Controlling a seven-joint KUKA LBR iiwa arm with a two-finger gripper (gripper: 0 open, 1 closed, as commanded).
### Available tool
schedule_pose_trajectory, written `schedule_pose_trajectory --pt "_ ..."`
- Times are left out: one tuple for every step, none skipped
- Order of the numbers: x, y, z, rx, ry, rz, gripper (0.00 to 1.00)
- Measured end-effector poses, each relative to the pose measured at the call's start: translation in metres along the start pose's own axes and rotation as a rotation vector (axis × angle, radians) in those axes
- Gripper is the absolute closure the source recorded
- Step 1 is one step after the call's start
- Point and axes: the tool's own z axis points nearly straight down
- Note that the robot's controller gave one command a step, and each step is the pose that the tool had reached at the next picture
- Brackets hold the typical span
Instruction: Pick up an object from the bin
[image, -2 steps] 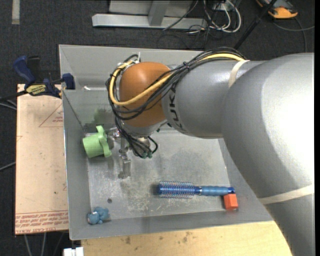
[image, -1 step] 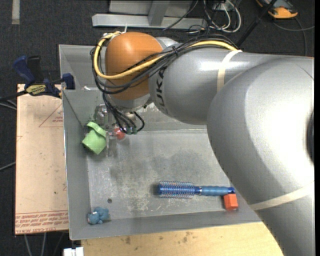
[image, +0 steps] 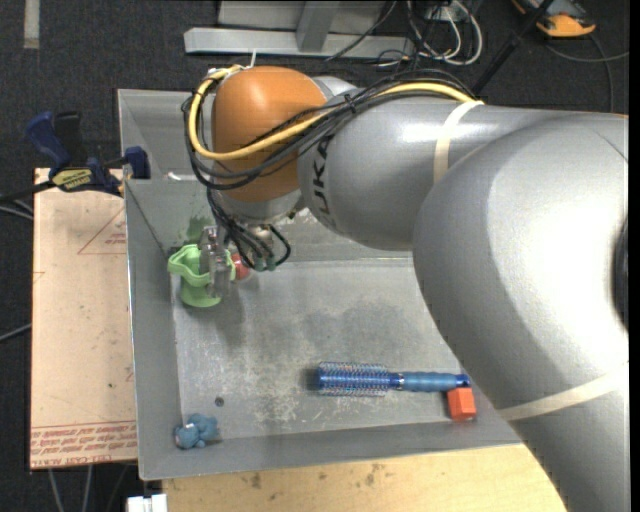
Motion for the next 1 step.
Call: schedule_pose_trajectory --pt "0.0283 -0.0042 -0.0804 -0.001 -0.006 0.012 1.0"
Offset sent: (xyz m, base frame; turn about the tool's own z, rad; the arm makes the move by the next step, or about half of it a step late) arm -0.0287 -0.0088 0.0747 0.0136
